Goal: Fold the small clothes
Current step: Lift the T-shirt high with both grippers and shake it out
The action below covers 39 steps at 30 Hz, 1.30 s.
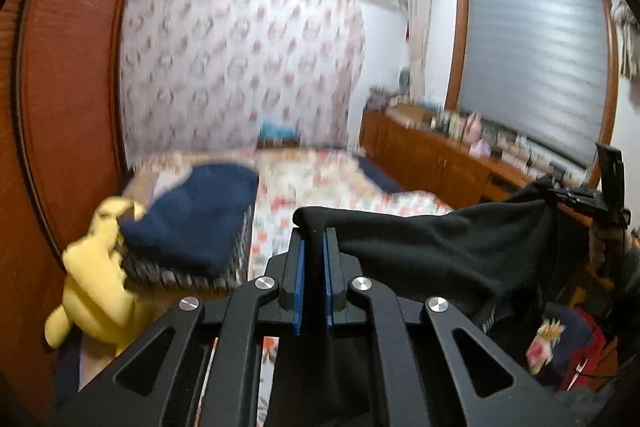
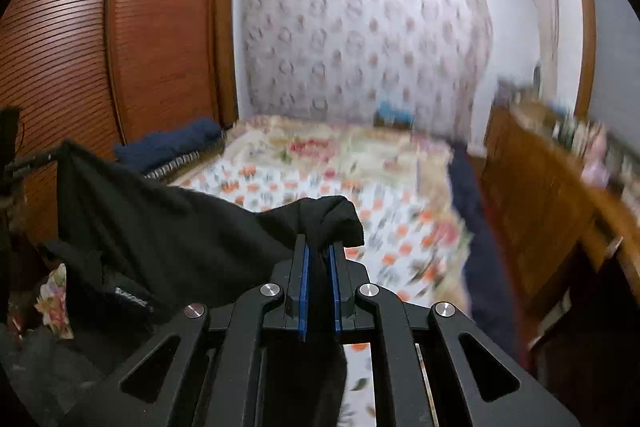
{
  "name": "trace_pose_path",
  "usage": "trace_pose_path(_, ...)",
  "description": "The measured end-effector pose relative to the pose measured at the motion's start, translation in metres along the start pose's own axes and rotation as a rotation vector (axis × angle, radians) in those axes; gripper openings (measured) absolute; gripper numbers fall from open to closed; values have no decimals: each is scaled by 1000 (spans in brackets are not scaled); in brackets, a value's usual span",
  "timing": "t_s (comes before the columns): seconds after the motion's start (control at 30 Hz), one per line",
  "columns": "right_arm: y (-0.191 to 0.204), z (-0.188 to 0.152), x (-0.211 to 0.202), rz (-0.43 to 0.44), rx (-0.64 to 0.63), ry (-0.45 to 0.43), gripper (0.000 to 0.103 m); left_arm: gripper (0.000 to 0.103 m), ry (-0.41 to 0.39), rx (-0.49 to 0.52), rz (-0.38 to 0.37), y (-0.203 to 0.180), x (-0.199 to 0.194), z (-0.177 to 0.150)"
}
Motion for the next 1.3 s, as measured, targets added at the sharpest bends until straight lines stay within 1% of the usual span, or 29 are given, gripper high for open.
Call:
trace_pose_path(0.1, -7, 35, -32, 7, 8, -76, 8, 9, -69, 10, -2, -5, -15, 31)
trace_pose_path(0.17, -11, 52, -49, 8, 15, -122, 8, 9, -117, 27, -1, -9, -25, 50)
trace_pose_path(0.3, -10, 81, -85, 16, -6, -213, 8, 9, -195, 34, -11, -12, -45, 74)
trace_pose_path(0.4, -9, 94, -107, 28, -8, -259, 8, 9, -244, 36, -15, -12, -58, 87)
trace_pose_path(0.53, -7, 102, -123, 34, -7, -290, 8, 9, -297, 24, -38, -10, -75, 104)
trace_pose_path(0.6, -7, 108, -135, 43, -8, -315, 8, 9, -327, 36, -32, -9, -81, 114)
trace_pose_path(0.67, -9, 106, -135, 36, -19, -335, 8, 9, -338, 43, -20, -5, -79, 121)
trace_pose_path(0.7, -7, 101, -126, 33, -20, -337, 8, 9, -337, 44, -16, -4, -77, 123)
trace_pose_path(0.8, -14, 98, -105, 23, -21, -322, 8, 9, -309, 60, 13, 1, -48, 123)
trace_pose_path(0.83, -6, 91, -94, 33, -23, -301, 8, 9, -292, 65, 23, 5, -34, 121)
trace_pose_path(0.9, -9, 83, -65, 20, -23, -267, 8, 9, -256, 73, 41, 13, -3, 114)
trace_pose_path(1.0, -19, 79, -12, -10, -18, -197, 8, 9, -188, 76, 76, 31, 57, 94)
trace_pose_path(1.03, -24, 77, 6, -16, -9, -172, 8, 9, -149, 74, 94, 41, 83, 84)
trace_pose_path(1.17, -52, 35, 115, -71, 7, -39, 9, 13, 38, 56, 141, 79, 181, 35)
trace_pose_path(1.2, -59, 24, 142, -93, 8, -2, 9, 13, 74, 59, 168, 86, 198, 22)
trace_pose_path(1.23, -64, 17, 161, -126, 15, 14, 9, 13, 110, 73, 206, 97, 217, 9)
trace_pose_path(1.27, -71, 4, 184, -164, 46, 40, 9, 13, 136, 77, 218, 102, 230, -2)
trace_pose_path(1.3, -74, -8, 203, -170, 71, 76, 10, 13, 171, 71, 215, 109, 245, -15)
Point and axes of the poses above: each gripper's, at about its wrist camera, not at the fingertips, and x roughly the way its jaws point, y to its left, z to its top, the point moved 4 cm from there along x, roughly the way its jaws point, and after that the axes turned 15 degrees about -y, right-handed, at the moved point
